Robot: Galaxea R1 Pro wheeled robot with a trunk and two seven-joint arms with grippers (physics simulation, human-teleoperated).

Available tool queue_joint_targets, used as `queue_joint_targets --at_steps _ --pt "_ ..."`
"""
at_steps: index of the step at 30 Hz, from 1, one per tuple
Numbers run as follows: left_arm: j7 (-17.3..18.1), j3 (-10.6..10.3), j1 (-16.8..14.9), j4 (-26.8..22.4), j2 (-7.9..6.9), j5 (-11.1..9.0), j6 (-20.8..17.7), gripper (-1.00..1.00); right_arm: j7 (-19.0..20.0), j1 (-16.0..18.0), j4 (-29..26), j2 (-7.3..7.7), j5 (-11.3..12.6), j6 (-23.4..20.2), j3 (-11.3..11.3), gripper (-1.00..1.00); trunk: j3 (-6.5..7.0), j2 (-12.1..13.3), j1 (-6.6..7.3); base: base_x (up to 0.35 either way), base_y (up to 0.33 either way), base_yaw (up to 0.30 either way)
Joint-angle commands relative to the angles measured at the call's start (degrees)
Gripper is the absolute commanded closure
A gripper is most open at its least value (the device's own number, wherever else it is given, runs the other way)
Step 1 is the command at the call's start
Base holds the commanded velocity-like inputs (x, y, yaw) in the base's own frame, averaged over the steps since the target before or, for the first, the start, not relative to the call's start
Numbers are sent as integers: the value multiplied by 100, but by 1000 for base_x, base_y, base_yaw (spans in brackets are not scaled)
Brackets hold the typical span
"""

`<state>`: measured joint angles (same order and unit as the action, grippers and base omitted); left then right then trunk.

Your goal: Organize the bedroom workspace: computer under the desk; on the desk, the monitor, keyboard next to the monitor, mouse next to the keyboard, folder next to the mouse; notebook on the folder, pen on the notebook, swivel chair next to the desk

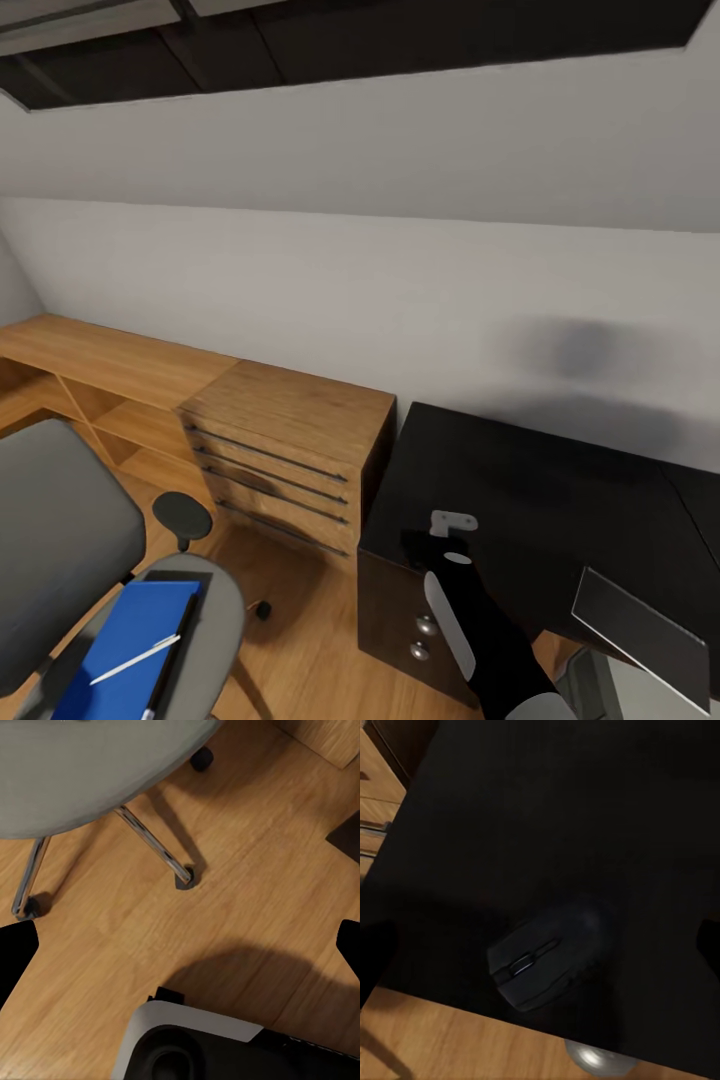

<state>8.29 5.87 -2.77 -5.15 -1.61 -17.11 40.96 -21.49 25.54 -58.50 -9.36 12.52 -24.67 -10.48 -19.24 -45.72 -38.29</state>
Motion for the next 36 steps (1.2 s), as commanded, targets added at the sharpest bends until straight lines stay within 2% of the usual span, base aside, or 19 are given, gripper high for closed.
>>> queue_joint_targets --at_steps 1,10,36 --pt "60 45 -4 5 3 -20 8 -100 -58 4 -7 5 66 -3 -3 -100 -7 -6 -1 22 0 0" --pt "61 45 -4 5 11 -20 8 -100 -62 4 7 16 102 43 72 -100 -7 -6 -1 8 0 0" --pt "69 45 -4 15 19 -20 40 -100 -72 4 190 22 97 16 72 -100 -7 -6 -1 0 0 0"
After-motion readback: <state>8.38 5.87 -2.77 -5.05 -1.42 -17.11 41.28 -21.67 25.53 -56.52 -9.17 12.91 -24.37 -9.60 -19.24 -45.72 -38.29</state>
